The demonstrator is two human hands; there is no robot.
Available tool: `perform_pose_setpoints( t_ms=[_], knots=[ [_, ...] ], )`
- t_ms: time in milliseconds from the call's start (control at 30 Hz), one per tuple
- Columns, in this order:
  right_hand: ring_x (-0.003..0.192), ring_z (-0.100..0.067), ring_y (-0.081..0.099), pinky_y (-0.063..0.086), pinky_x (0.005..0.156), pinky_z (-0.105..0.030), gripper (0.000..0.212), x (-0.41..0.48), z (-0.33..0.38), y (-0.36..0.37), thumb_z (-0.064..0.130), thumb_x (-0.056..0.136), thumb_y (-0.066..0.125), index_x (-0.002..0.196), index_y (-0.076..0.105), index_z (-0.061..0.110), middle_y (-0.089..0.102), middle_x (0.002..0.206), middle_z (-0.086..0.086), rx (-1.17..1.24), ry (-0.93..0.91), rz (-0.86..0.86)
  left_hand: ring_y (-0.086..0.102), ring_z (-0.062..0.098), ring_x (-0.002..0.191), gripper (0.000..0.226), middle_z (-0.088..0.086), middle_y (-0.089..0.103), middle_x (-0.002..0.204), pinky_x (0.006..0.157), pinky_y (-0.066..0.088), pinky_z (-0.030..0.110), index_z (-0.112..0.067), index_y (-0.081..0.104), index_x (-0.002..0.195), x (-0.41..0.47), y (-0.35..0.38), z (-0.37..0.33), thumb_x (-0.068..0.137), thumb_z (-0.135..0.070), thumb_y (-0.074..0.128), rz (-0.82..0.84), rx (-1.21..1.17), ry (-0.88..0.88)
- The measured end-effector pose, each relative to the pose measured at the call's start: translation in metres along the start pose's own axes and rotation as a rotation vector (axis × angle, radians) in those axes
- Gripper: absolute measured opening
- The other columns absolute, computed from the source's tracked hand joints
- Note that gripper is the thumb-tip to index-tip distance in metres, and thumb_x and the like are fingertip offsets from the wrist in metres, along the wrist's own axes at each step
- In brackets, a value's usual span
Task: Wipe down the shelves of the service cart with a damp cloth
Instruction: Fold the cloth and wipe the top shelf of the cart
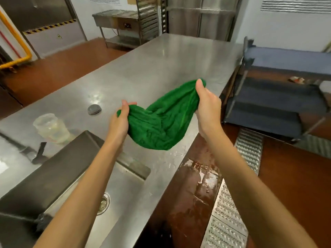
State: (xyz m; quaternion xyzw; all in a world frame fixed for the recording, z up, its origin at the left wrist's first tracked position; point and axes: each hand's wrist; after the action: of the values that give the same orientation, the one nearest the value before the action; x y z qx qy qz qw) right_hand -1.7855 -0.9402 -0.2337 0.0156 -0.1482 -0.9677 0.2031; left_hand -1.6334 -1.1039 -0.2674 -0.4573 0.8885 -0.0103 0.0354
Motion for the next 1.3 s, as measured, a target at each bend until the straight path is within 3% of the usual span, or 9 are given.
perform_pose_setpoints(
  t_ms=[167, 367, 567, 767, 833, 933, 1100, 1200, 1300],
  knots=[
    [0.073, -0.023, 0.049, 0.041, 0.07, -0.039, 0.097, 0.027, 0.027, -0.048, 0.074, 0.069, 0.068, 0.09, 0.049, -0.019, 0.052, 0.079, -0.008, -0.012, -0.118, -0.12, 0.068, 0.01, 0.1, 0.019, -0.007, 0.075, 0.103, 0.083, 0.053, 0.029, -0.031, 0.078, 0.094, 0.031, 0.06, 0.007, 0.095, -0.029, 0.058, 0.134, 0.069, 0.076],
    [0.076, -0.029, 0.053, 0.046, 0.07, -0.046, 0.08, 0.057, 0.051, -0.078, 0.054, 0.082, 0.064, 0.097, 0.046, -0.023, 0.054, 0.085, -0.015, -0.027, -0.178, -0.189, 0.066, 0.014, 0.103, 0.02, -0.005, 0.071, 0.11, 0.084, 0.058, 0.036, -0.029, 0.074, 0.098, 0.072, 0.135, 0.03, 0.091, -0.014, 0.063, 0.378, 0.277, 0.042],
    [0.082, -0.03, 0.068, 0.056, 0.078, -0.046, 0.037, 0.099, 0.082, -0.106, 0.034, 0.098, 0.056, 0.09, 0.072, 0.001, 0.07, 0.084, -0.014, 0.07, -0.157, -0.207, 0.055, 0.027, 0.126, 0.075, 0.007, 0.047, 0.149, 0.093, 0.048, 0.038, -0.03, 0.034, 0.151, 0.09, 0.233, 0.038, 0.086, -0.051, 0.066, 0.798, 0.889, 0.123],
    [0.084, -0.024, 0.066, 0.053, 0.078, -0.037, 0.036, 0.137, 0.107, -0.13, 0.03, 0.102, 0.049, 0.098, 0.065, -0.002, 0.067, 0.086, -0.012, 0.09, -0.169, -0.14, 0.056, 0.032, 0.12, 0.119, 0.003, 0.049, 0.144, 0.095, 0.05, 0.046, -0.044, 0.019, 0.148, 0.119, 0.317, 0.03, 0.047, -0.103, 0.042, 0.949, 1.207, 0.361],
    [0.082, -0.023, 0.065, 0.053, 0.077, -0.036, 0.035, 0.151, 0.11, -0.139, 0.029, 0.102, 0.048, 0.093, 0.066, 0.001, 0.066, 0.083, -0.01, 0.109, -0.156, -0.121, 0.046, 0.03, 0.13, 0.117, -0.003, 0.046, 0.146, 0.105, 0.043, 0.05, -0.043, 0.03, 0.146, 0.128, 0.338, 0.026, 0.046, -0.1, 0.049, 1.014, 1.1, 0.525],
    [0.077, -0.022, 0.065, 0.053, 0.077, -0.037, 0.033, 0.17, 0.115, -0.151, 0.026, 0.101, 0.049, 0.082, 0.069, 0.007, 0.065, 0.079, -0.009, 0.15, -0.152, -0.121, 0.06, 0.0, 0.112, 0.078, -0.012, 0.064, 0.121, 0.099, 0.053, 0.036, -0.023, 0.057, 0.129, 0.135, 0.363, 0.021, 0.062, -0.048, 0.089, 1.131, 0.613, 0.42],
    [0.087, -0.023, 0.07, 0.054, 0.084, -0.037, 0.03, 0.203, 0.121, -0.188, 0.028, 0.099, 0.053, 0.088, 0.073, 0.008, 0.072, 0.088, -0.009, 0.068, -0.152, -0.206, 0.063, -0.016, 0.09, 0.042, -0.018, 0.066, 0.104, 0.081, 0.052, 0.008, -0.026, 0.062, 0.11, 0.134, 0.4, 0.02, 0.076, -0.012, 0.083, 1.177, 0.322, 0.207],
    [0.103, -0.013, 0.069, 0.051, 0.085, -0.028, 0.029, 0.217, 0.116, -0.219, 0.041, 0.096, 0.057, 0.108, 0.072, 0.019, 0.074, 0.108, 0.002, -0.207, -0.102, -0.271, 0.06, 0.002, 0.096, 0.04, -0.007, 0.061, 0.108, 0.075, 0.049, 0.004, -0.011, 0.057, 0.122, 0.127, 0.425, 0.01, 0.085, -0.002, 0.072, 1.113, 0.198, 0.1],
    [0.11, 0.002, 0.061, 0.05, 0.091, -0.023, 0.049, 0.223, 0.095, -0.258, 0.059, 0.089, 0.058, 0.13, 0.06, 0.033, 0.065, 0.117, 0.021, -0.51, -0.003, -0.318, 0.056, 0.017, 0.113, 0.036, 0.005, 0.061, 0.121, 0.099, 0.048, 0.026, -0.007, 0.058, 0.122, 0.125, 0.454, -0.005, 0.088, 0.001, 0.067, 1.062, 0.118, 0.069]
  ],
)
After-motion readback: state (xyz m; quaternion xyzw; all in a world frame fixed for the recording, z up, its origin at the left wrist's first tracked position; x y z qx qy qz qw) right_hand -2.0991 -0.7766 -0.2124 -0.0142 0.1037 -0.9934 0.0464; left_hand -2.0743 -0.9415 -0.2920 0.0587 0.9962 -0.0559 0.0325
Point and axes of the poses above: each hand's wrist, its own x-axis towards the middle knuckle, its own y-axis out of the palm, z = x × y
